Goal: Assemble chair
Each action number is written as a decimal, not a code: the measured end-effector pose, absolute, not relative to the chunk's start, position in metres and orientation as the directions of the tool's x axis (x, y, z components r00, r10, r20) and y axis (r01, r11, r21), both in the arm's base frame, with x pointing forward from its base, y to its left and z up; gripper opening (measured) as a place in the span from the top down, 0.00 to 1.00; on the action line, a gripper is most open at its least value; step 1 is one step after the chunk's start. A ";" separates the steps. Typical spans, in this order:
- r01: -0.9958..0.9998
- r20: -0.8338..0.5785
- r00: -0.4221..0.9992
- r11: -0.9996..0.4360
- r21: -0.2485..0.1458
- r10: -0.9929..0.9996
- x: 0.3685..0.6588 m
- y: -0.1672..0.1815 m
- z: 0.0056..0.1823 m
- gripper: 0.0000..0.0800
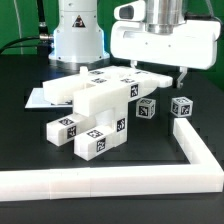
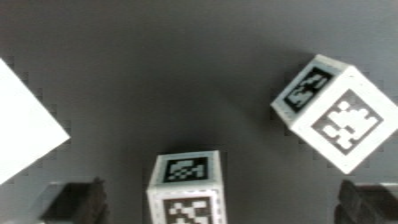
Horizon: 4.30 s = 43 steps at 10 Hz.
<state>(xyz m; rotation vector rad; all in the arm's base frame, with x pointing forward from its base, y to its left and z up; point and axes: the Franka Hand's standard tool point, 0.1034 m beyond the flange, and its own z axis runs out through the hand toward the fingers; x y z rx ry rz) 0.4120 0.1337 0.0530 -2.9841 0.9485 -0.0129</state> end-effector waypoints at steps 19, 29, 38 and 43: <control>-0.490 0.004 0.872 -0.872 0.008 -0.490 0.457 0.071 0.064 0.19; -0.467 0.006 0.884 -0.884 -0.015 -0.467 0.448 0.137 0.070 0.19; -0.202 0.027 0.979 -0.979 0.024 -0.202 0.448 0.169 0.052 0.19; -0.014 0.067 0.998 -1.000 -0.002 -0.015 0.455 0.173 0.053 0.19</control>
Offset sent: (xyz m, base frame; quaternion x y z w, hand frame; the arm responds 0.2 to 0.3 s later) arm 0.0241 -0.0259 0.0096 -0.0089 -0.0104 -0.0330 0.9994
